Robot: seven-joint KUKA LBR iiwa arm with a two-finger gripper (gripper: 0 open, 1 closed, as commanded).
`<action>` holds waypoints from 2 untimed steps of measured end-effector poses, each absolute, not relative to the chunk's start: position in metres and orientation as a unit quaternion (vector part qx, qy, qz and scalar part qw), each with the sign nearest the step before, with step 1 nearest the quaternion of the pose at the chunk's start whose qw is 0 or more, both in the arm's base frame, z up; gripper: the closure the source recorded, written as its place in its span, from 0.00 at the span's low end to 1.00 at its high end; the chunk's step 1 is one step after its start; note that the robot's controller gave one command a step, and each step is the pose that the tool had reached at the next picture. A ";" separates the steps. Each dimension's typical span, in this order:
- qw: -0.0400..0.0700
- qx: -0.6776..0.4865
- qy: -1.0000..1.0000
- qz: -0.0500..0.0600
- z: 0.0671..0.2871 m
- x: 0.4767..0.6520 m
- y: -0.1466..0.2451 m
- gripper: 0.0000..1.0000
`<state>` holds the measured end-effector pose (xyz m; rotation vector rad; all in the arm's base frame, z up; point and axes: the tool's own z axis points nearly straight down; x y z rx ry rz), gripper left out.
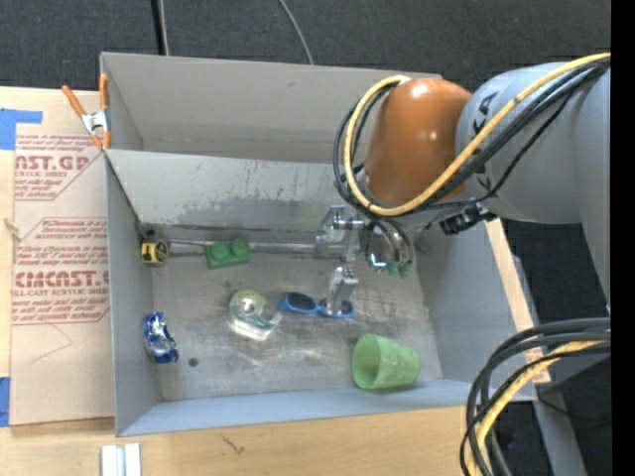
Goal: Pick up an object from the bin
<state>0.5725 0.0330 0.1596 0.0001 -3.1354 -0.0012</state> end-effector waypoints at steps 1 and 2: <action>-0.006 0.013 -1.000 -0.001 0.071 0.564 0.018 0.00; -0.004 0.013 -1.000 -0.001 0.074 0.567 0.019 0.00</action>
Offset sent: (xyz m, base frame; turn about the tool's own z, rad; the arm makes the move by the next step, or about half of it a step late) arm -0.0114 -0.0152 -0.0896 -0.0264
